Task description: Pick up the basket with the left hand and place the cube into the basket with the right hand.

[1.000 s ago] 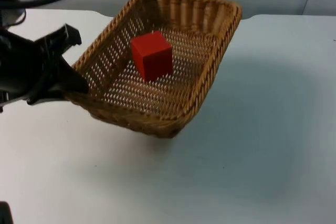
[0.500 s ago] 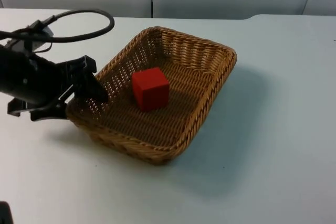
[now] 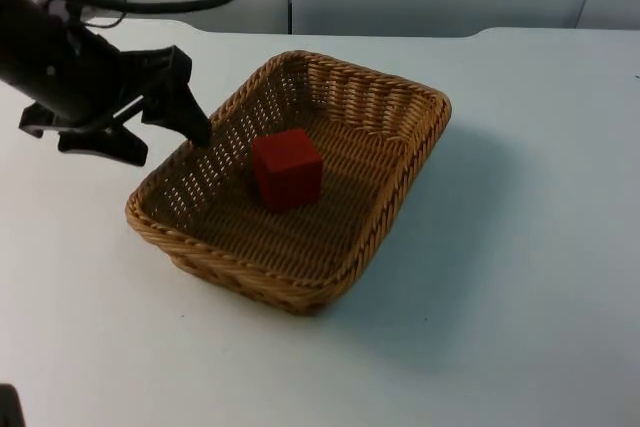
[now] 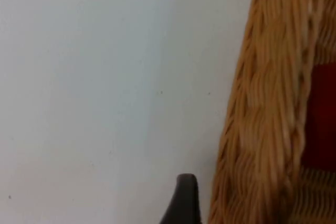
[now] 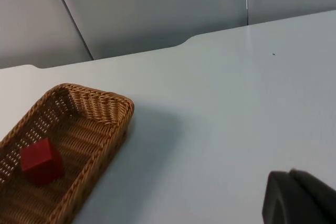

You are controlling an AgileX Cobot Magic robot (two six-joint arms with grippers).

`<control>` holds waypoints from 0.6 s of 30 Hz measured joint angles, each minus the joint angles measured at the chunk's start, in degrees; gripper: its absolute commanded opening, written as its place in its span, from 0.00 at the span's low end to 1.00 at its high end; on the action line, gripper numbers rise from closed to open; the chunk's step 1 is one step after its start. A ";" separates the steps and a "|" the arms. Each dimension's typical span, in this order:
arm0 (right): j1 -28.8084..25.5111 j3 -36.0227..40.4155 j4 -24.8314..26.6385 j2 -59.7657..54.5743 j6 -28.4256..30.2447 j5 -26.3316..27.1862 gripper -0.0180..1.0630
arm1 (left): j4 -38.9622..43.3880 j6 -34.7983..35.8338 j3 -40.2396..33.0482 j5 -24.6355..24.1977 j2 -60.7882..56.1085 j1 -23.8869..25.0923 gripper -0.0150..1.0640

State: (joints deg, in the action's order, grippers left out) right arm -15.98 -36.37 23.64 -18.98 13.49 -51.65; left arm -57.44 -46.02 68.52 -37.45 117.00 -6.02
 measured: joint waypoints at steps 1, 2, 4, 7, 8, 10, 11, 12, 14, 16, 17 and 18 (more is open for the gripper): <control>0.00 0.00 0.00 0.00 0.00 0.00 0.02 | 0.00 0.00 0.00 0.00 0.00 0.00 0.68; 0.00 0.00 0.00 0.00 0.00 0.27 0.02 | 1.14 0.67 1.44 -1.26 0.00 0.00 0.68; 0.00 0.00 0.00 0.00 0.00 0.49 0.02 | 3.49 1.90 4.26 -3.14 0.09 0.00 0.67; 0.00 0.00 0.00 0.00 0.00 0.71 0.02 | 5.17 3.74 7.11 -4.13 -0.05 0.00 0.51; 0.00 0.00 0.00 0.00 0.00 0.71 0.02 | 6.19 4.57 8.65 -4.32 -0.45 0.00 0.51; 0.00 0.00 -0.20 0.00 0.00 0.71 0.02 | 9.16 7.51 12.25 -5.41 -2.52 0.00 0.22; 0.00 0.00 -0.50 0.00 0.00 0.71 0.02 | 10.51 8.00 13.58 -6.01 -3.80 0.00 0.07; 0.00 0.00 -0.50 0.00 0.00 0.71 0.02 | 10.51 8.00 13.58 -6.01 -3.80 0.00 0.01; 0.00 0.00 -0.77 0.00 0.11 0.74 0.02 | 12.49 8.44 15.11 -8.09 -8.10 0.00 0.01; 0.00 0.00 -1.01 0.00 1.54 1.10 0.02 | 14.92 9.60 15.35 -10.77 -13.60 0.00 0.01; 0.00 0.00 -1.01 0.00 1.54 1.10 0.02 | 14.92 9.60 15.35 -10.77 -13.60 0.00 0.01; 0.00 0.00 -1.01 0.00 2.55 1.10 0.02 | 16.94 10.77 15.35 -12.30 -17.22 0.00 0.01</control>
State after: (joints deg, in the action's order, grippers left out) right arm -15.98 -36.37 22.63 -18.98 16.04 -50.55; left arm -40.51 -35.25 83.87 -49.75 99.78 -6.02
